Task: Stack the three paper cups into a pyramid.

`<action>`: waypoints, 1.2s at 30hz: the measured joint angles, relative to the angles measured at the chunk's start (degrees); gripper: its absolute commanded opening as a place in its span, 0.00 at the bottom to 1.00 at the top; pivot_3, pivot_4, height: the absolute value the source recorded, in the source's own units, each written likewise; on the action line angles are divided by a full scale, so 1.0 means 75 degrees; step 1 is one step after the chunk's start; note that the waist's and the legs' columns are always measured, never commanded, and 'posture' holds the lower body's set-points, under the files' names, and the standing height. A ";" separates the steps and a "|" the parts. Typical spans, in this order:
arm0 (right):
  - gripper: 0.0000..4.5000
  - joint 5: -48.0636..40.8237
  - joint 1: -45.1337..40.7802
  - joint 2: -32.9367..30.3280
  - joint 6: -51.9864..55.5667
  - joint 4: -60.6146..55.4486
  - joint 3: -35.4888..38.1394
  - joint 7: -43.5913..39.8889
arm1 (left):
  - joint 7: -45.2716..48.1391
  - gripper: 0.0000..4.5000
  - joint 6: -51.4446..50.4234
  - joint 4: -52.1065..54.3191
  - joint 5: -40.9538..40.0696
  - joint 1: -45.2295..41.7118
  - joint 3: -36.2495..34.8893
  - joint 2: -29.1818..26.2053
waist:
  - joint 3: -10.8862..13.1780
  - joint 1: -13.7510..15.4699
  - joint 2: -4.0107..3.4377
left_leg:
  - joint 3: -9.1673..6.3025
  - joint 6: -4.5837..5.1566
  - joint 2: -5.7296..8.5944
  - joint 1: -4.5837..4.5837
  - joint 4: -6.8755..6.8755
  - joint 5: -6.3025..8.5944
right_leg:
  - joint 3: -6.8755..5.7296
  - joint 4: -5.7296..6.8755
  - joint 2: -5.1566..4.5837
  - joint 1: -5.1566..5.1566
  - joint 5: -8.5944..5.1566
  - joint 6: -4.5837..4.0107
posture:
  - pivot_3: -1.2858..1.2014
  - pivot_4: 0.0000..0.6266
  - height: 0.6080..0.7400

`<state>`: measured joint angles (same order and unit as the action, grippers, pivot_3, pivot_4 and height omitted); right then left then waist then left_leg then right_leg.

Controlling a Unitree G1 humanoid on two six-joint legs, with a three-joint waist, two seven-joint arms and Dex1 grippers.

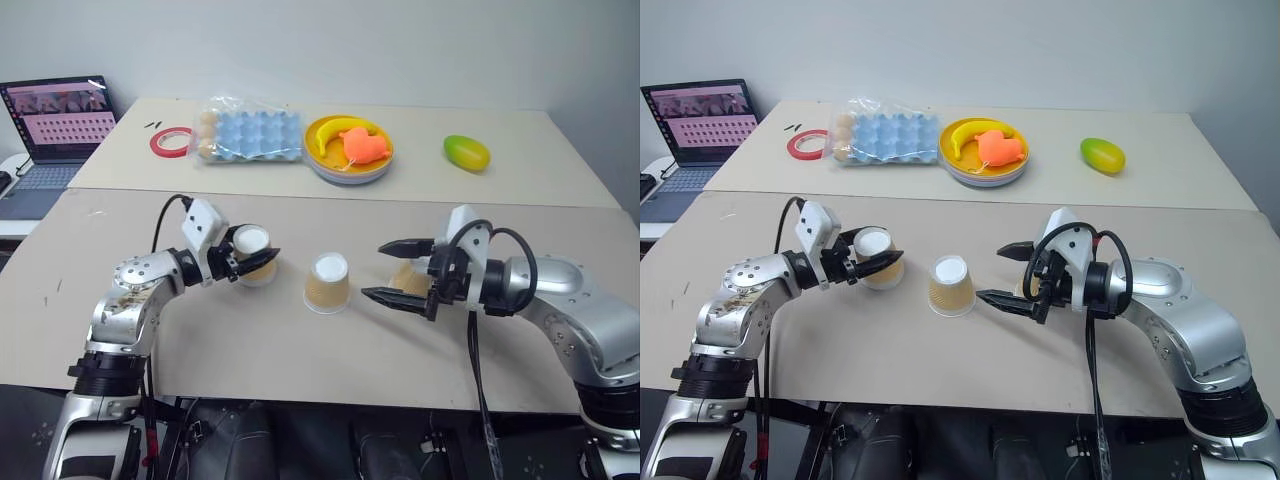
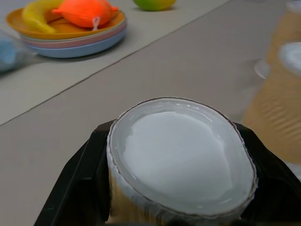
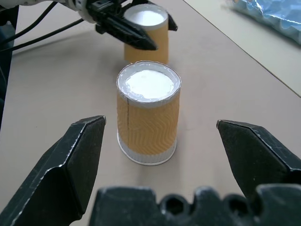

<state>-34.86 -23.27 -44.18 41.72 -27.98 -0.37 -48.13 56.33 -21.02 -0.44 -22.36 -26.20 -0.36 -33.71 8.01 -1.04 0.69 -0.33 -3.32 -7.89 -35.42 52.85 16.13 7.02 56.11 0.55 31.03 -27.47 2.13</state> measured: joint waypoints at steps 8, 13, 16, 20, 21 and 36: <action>1.00 0.0024 0.0095 -0.0097 0.0000 -0.0001 0.0154 0.0115 | 0.0997 0.67 0.0165 0.0292 -0.0063 0.0004 0.0684 0.0065 | -0.0001 0.0010 -0.0001 | 0.0000 0.0001 -0.0001 0.0000 0.0000 0.0000 | 0.0001 0.0001 0.0000 -0.0001 0.0000 0.0000 | 0.52 0.24 0.25; 1.00 0.0022 0.0183 -0.0099 0.0000 -0.0019 0.0167 0.0135 | 0.1067 0.74 0.0253 0.0238 -0.0007 -0.0052 0.0745 0.0116 | -0.0001 0.0030 -0.0001 | 0.0000 0.0001 0.0000 0.0000 0.0003 0.0000 | 0.0001 0.0000 -0.0001 -0.0005 -0.0001 0.0001 | 0.52 0.24 0.25; 1.00 0.0022 0.0192 -0.0099 0.0000 -0.0060 0.0187 0.0196 | 0.1106 0.95 0.0239 0.0088 0.0112 -0.0082 0.0922 0.0153 | 0.0000 0.0038 -0.0003 | 0.0001 0.0001 0.0000 0.0000 0.0005 0.0000 | 0.0002 0.0000 -0.0001 -0.0005 0.0000 0.0001 | 0.52 0.24 0.25; 1.00 0.0003 0.0246 -0.0102 0.0001 -0.0101 0.0243 0.0284 | 0.1122 0.99 0.0151 -0.0079 0.0268 -0.0001 0.1308 0.0322 | 0.0001 0.0008 -0.0003 | -0.0001 0.0003 -0.0002 -0.0051 0.0004 -0.0003 | 0.0001 0.0007 0.0000 0.0009 0.0003 0.0001 | 0.52 0.24 0.25; 1.00 -0.0007 0.0263 -0.0111 0.0001 -0.0099 0.0267 0.0284 | 0.1120 0.99 0.0133 -0.0073 0.0264 -0.0004 0.1297 0.0308 | 0.0001 0.0000 -0.0003 | -0.0001 0.0003 -0.0002 -0.0050 0.0003 -0.0003 | 0.0001 0.0007 0.0000 0.0007 0.0003 0.0001 | 0.52 0.24 0.25; 1.00 -0.0709 0.0531 -0.1687 -0.0060 0.1692 0.2523 -0.0952 | 0.1043 0.99 -0.1890 0.2017 -0.1371 -0.0061 -0.0478 -0.1370 | 0.0020 0.0023 -0.0021 | -0.0003 0.0004 -0.0003 -0.0053 0.0003 -0.0002 | -0.0004 -0.0005 -0.0002 0.0007 0.0000 0.0001 | 0.52 0.24 0.25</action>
<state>-40.18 -19.29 -56.84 41.27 -15.29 18.55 -55.27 64.16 -35.19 14.69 -32.64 -26.66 -3.95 -43.98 8.16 -0.86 0.53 -0.35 -3.28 -7.91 -35.82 52.87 16.12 6.99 56.08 0.53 31.08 -27.47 2.14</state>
